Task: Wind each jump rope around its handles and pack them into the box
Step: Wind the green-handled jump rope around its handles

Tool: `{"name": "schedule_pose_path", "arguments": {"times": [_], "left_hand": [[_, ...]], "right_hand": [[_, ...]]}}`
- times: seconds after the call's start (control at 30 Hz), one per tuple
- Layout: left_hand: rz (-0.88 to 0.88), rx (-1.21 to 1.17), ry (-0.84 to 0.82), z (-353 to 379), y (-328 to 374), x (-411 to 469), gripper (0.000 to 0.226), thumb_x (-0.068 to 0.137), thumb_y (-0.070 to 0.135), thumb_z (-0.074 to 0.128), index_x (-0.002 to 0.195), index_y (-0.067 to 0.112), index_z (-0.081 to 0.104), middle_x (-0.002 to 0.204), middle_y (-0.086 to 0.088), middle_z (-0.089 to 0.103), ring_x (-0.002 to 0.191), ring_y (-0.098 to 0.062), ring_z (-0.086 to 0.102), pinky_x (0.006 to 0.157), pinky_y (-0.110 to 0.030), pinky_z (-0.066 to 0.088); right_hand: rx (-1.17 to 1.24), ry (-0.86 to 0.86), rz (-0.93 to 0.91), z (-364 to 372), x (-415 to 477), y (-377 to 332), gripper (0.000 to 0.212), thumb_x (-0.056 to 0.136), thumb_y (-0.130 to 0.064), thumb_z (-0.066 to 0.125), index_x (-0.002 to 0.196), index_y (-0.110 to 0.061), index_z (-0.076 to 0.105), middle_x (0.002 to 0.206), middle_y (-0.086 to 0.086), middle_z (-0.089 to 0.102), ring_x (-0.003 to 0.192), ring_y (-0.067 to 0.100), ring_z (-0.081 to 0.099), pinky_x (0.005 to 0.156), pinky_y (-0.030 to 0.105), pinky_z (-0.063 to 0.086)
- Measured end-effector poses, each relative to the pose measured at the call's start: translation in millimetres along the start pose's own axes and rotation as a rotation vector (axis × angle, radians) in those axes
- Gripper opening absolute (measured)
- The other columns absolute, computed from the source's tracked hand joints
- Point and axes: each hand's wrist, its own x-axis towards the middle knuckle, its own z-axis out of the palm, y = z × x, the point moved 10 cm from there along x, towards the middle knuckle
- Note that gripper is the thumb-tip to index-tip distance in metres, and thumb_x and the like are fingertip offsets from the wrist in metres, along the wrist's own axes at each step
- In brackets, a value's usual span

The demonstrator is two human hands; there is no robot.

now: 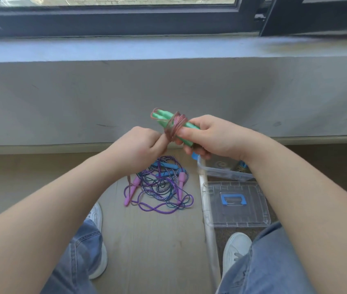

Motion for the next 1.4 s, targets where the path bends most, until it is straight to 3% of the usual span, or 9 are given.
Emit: {"name": "schedule_pose_path", "arguments": {"times": [0.17,0.4,0.5,0.63,0.73,0.83,1.0,1.23,1.4], "left_hand": [[0.222,0.109,0.076,-14.2,21.4,-7.5,0.047,0.099,0.044,0.034,0.060,0.018,0.036,0.050,0.001,0.041,0.050,-0.012,0.041,0.052,-0.035,0.031],[0.268,0.147,0.289,-44.4,22.5,-9.1,0.047,0.092,0.056,0.044,0.054,0.028,0.033,0.051,0.006,0.038,0.052,-0.017,0.040,0.051,-0.033,0.041],[0.153,0.018,0.173,-36.8,15.1,-5.4,0.053,0.089,0.057,0.055,0.050,0.025,0.040,0.046,0.006,0.039,0.047,-0.012,0.038,0.049,-0.026,0.034],[-0.243,-0.355,-0.240,12.2,-21.4,-4.8,0.049,0.094,0.043,0.062,0.057,0.011,0.058,0.048,0.004,0.042,0.042,-0.011,0.036,0.047,-0.027,0.030],[-0.537,0.144,0.394,-48.6,-43.1,-13.9,0.029,0.077,-0.011,0.065,0.058,0.009,0.058,0.050,0.002,0.054,0.047,-0.013,0.051,0.051,-0.028,0.036],[-0.301,-0.292,-0.096,12.8,-19.8,-2.5,0.039,0.100,0.035,0.047,0.071,0.012,0.059,0.060,0.004,0.052,0.059,-0.016,0.045,0.054,-0.029,0.034],[-0.066,-0.012,-0.067,5.3,0.1,-7.0,0.035,0.103,0.039,0.040,0.087,0.014,0.059,0.071,0.001,0.059,0.070,-0.019,0.052,0.060,-0.031,0.035],[0.183,0.376,0.128,-14.3,13.4,-8.8,0.055,0.084,0.071,0.034,0.065,0.023,0.053,0.063,0.006,0.053,0.064,-0.019,0.050,0.051,-0.028,0.034],[0.070,0.021,0.221,-35.3,5.0,-8.5,0.042,0.075,0.071,0.057,0.072,0.029,0.055,0.059,0.009,0.051,0.057,-0.008,0.051,0.056,-0.026,0.039]], "right_hand": [[-0.495,0.224,0.118,-22.5,0.1,6.2,0.037,0.100,-0.050,0.049,0.080,-0.022,0.061,0.077,-0.003,0.070,0.060,0.009,0.057,0.056,0.029,0.037],[-0.510,-0.239,0.177,37.5,-16.4,14.1,0.044,0.092,-0.066,0.055,0.080,-0.024,0.064,0.061,-0.013,0.061,0.054,0.006,0.053,0.057,0.023,0.044],[-0.327,-0.403,0.118,59.2,-25.4,2.0,0.025,0.098,-0.042,0.061,0.077,-0.028,0.064,0.063,-0.015,0.065,0.055,-0.001,0.054,0.062,0.019,0.049],[-0.008,-0.507,0.056,63.3,-29.8,-2.9,0.012,0.101,-0.022,0.061,0.092,-0.020,0.070,0.083,0.005,0.068,0.073,0.018,0.055,0.075,0.038,0.052],[0.209,-0.432,-0.013,54.6,-22.2,-12.7,0.016,0.105,-0.017,0.053,0.104,-0.009,0.066,0.077,0.006,0.063,0.073,0.027,0.047,0.070,0.035,0.051],[0.236,-0.141,0.008,25.3,-3.7,-5.5,0.020,0.105,-0.024,0.051,0.097,-0.011,0.065,0.067,0.000,0.062,0.060,0.019,0.045,0.058,0.030,0.046],[-0.245,0.217,0.130,-19.7,7.4,17.8,0.033,0.099,-0.044,0.055,0.088,-0.015,0.067,0.073,-0.001,0.072,0.058,0.016,0.055,0.064,0.031,0.045],[-0.588,-0.165,0.303,19.3,-10.0,35.0,0.049,0.089,-0.071,0.052,0.082,-0.023,0.060,0.059,-0.013,0.066,0.054,0.017,0.058,0.055,0.026,0.044],[-0.404,-0.335,0.192,39.7,-17.5,23.7,0.030,0.093,-0.053,0.062,0.087,-0.023,0.065,0.082,-0.002,0.072,0.064,0.011,0.063,0.073,0.034,0.060]]}}
